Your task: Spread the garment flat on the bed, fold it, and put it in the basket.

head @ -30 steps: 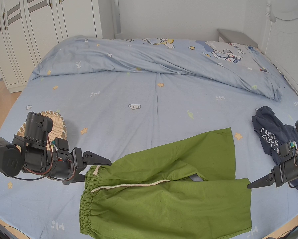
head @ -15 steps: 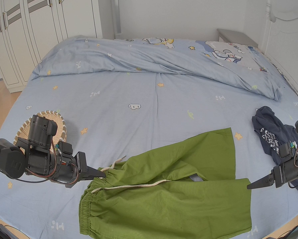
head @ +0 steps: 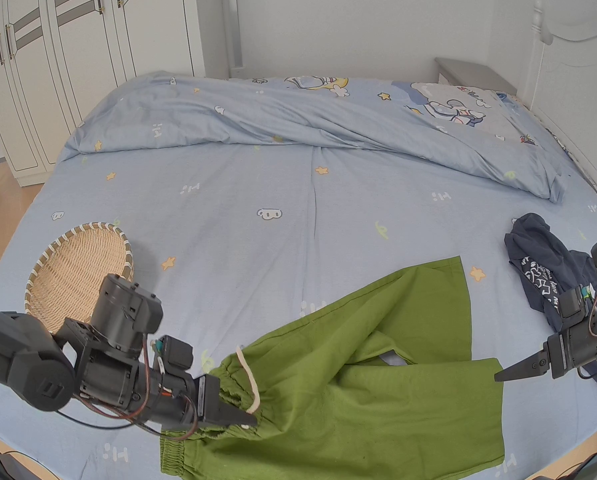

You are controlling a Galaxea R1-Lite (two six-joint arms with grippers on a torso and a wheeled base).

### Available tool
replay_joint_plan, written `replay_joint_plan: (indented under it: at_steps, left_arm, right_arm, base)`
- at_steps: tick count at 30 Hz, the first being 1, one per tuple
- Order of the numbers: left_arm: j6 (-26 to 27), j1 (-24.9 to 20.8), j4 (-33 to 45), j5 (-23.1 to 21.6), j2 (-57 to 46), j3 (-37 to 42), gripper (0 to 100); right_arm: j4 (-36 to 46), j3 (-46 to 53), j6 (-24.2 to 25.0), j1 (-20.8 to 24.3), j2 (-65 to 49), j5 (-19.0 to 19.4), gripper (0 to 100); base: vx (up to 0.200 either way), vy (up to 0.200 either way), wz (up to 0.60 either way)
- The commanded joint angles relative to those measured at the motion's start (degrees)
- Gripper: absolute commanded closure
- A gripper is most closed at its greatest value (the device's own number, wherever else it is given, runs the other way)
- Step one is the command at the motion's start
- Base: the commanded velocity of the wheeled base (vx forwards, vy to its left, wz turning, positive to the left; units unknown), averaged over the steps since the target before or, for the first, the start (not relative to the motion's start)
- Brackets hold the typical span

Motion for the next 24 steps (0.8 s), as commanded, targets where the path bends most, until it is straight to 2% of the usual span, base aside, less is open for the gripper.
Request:
replay_joint_plan:
  at_steps: [1,9,10,17,18,21,22,23,24]
  left_arm:
    - [0.21,-5.69,-0.08,0.37,-0.58,3.41,100]
    - [4.69,-5.95,0.01,0.54,2.41,5.69,100]
    - [4.78,-5.86,0.01,0.54,2.41,5.69,0]
    - [4.87,-4.98,0.1,0.72,1.09,5.6,0]
    - [4.78,-2.61,0.27,1.16,-3.48,5.6,0]
    - [4.69,0.55,0.27,1.33,-6.9,5.25,0]
    - [4.78,4.07,0.27,1.16,-8.93,4.81,0]
    - [4.78,4.68,0.19,1.16,-9.28,4.81,0]
    - [5.31,7.58,0.19,1.16,-9.72,3.93,0]
  right_arm:
    - [0.08,0.1,0.14,1.58,-0.06,-0.06,0]
    - [0.08,0.27,0.14,1.85,-0.06,-0.14,0]
    - [0.08,0.27,0.14,1.85,-0.06,-0.14,0]
    - [0.08,0.45,0.14,1.93,-0.06,-0.14,0]
    - [0.08,0.53,0.14,1.93,0.12,-0.14,0]
    - [-0.01,0.97,0.14,1.93,0.29,-0.06,0]
    - [0.08,1.33,0.14,2.02,0.29,0.12,0]
    - [0.17,1.5,0.14,2.02,0.21,0.12,0]
    - [-0.01,2.2,0.14,2.02,-0.15,0.21,0]
  base:
    - [0.0,0.0,0.0]
    - [0.0,0.0,0.0]
    - [0.0,0.0,0.0]
    - [0.0,0.0,0.0]
    - [0.0,0.0,0.0]
    - [0.0,0.0,0.0]
    - [0.0,0.0,0.0]
    - [0.0,0.0,0.0]
    - [0.0,0.0,0.0]
